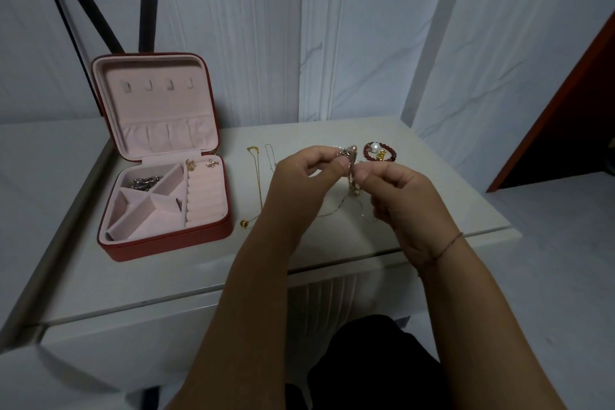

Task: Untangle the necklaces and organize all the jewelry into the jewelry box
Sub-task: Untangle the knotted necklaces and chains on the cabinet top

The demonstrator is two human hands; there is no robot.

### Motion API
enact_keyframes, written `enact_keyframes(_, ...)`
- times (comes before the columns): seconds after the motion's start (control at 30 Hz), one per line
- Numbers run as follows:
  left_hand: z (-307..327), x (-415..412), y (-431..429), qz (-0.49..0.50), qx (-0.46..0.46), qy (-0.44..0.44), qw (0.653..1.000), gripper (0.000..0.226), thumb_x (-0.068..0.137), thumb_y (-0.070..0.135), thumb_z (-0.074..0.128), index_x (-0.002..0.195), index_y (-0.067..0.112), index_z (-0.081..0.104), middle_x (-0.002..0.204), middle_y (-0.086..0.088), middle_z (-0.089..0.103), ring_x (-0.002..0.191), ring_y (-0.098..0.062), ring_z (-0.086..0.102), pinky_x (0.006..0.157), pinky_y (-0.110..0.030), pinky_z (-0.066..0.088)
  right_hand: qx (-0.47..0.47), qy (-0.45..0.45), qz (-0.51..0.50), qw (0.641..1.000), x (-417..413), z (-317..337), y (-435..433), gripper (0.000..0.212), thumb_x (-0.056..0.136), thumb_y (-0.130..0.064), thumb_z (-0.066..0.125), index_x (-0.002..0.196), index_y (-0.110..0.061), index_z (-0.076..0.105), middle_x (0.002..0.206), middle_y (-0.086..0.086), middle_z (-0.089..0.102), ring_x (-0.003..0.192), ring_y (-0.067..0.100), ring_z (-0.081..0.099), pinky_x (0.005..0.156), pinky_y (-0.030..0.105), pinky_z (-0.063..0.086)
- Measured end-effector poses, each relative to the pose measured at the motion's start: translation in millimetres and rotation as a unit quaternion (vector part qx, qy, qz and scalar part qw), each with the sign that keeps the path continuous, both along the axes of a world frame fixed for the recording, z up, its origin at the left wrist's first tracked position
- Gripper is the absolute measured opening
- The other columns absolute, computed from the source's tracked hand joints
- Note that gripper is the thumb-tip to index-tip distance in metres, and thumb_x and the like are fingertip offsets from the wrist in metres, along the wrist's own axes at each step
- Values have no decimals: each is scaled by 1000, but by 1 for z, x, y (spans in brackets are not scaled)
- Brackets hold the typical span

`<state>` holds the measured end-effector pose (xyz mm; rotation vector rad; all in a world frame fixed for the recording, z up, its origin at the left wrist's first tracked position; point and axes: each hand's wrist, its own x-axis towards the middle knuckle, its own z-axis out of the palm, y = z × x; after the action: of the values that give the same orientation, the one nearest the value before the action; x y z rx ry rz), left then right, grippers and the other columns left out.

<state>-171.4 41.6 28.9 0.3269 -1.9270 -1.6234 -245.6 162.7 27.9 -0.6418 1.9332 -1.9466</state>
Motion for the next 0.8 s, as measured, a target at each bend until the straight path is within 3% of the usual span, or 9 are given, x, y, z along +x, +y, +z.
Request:
enact_keyframes(0.1,3,1,2,-11,3,5,1000,18,93,10,56,105,7,69,57,18,60,47,9,50,46,-1,33,-13,-5,11,1000,2,1,-2,16,86,-16,67,101,-14,71,61,0,41,49,6,33,51,22,30)
enact_keyframes(0.2,6,3,3,-33,31,-15,999,22,96,10,51,109,3,67,44,19,53,40,5,46,43,-3,31,-16,-12,-6,1000,0,1,-2,24,89,-19,64,112,-13,67,57,-9,50,48,3,37,51,20,33)
enact_keyframes(0.3,7,3,1,-70,72,-41,994,25,97,9,46,114,4,65,40,15,48,36,-2,29,38,-13,24,-19,-5,11,1000,1,1,-1,16,93,-16,57,103,-16,70,52,-15,50,52,5,36,52,20,31)
enact_keyframes(0.4,5,2,-2,-87,106,-35,990,26,96,8,46,107,11,69,47,3,41,38,-5,24,38,-16,21,-24,10,8,1000,2,1,-1,12,90,-14,61,91,-18,73,56,-12,53,54,5,37,53,21,32)
enact_keyframes(0.47,5,3,-3,-111,155,-13,982,26,93,8,47,101,12,71,64,-9,51,39,-6,23,38,-17,19,-29,8,-8,1000,-1,0,-1,9,88,-13,64,87,-16,73,61,-5,53,53,5,37,52,21,33)
enact_keyframes(0.57,7,4,-3,-152,229,8,962,20,92,15,51,99,10,68,86,-1,64,41,-5,23,38,-16,16,-26,-3,-19,999,-3,-2,-2,10,88,-14,64,91,-9,72,59,-6,50,52,5,38,53,22,34)
enact_keyframes(0.8,5,1,-10,-108,321,67,939,20,98,16,45,100,14,65,65,3,50,34,-1,21,35,-18,10,-47,-66,-28,996,-4,-1,0,10,89,-13,62,80,-14,66,66,-1,51,51,8,38,51,21,36)
